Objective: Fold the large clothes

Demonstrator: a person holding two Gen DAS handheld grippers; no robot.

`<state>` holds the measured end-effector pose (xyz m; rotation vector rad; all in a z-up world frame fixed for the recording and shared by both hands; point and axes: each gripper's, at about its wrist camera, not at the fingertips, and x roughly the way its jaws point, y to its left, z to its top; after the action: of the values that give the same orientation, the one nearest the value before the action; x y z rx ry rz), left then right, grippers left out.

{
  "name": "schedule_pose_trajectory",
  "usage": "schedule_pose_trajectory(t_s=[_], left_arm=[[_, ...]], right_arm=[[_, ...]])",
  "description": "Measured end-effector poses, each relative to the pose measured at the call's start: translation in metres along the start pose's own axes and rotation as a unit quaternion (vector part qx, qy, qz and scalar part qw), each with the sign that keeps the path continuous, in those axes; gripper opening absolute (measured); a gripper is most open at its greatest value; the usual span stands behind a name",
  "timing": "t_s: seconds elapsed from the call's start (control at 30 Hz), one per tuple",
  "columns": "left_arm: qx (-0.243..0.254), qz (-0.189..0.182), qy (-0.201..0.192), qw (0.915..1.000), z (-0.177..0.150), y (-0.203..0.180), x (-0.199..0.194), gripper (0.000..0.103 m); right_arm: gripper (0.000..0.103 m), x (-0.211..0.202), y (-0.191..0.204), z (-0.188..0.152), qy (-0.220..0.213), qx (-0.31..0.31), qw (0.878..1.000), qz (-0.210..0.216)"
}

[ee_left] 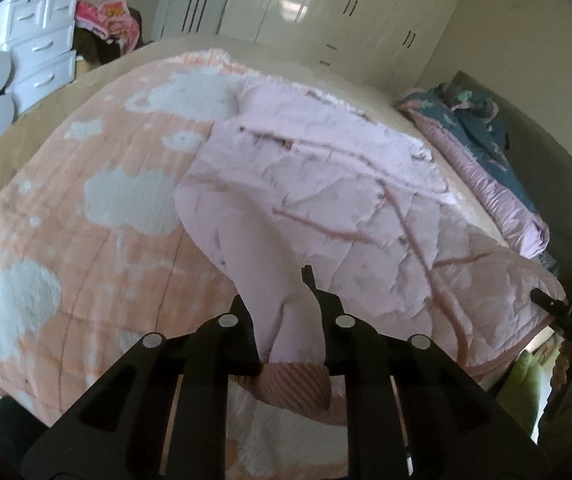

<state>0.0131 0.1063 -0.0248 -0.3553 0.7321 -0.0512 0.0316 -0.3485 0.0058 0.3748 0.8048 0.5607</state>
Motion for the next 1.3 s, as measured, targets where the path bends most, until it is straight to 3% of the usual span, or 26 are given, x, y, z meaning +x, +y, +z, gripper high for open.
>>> schedule_pose_trajectory(t_s=[0.4, 1.3], left_arm=[[0.02, -0.004, -0.033, 0.9992, 0.049, -0.016, -0.011, 0.007], [0.05, -0.012, -0.07, 0.9962, 0.147, -0.059, -0.006, 0.007]], right_arm=[[0.029, -0.016, 0.019, 0.049, -0.047, -0.023, 0.999, 0.006], [0.028, -0.017, 0.029, 0.128, -0.087, -0.036, 0.996, 0.008]])
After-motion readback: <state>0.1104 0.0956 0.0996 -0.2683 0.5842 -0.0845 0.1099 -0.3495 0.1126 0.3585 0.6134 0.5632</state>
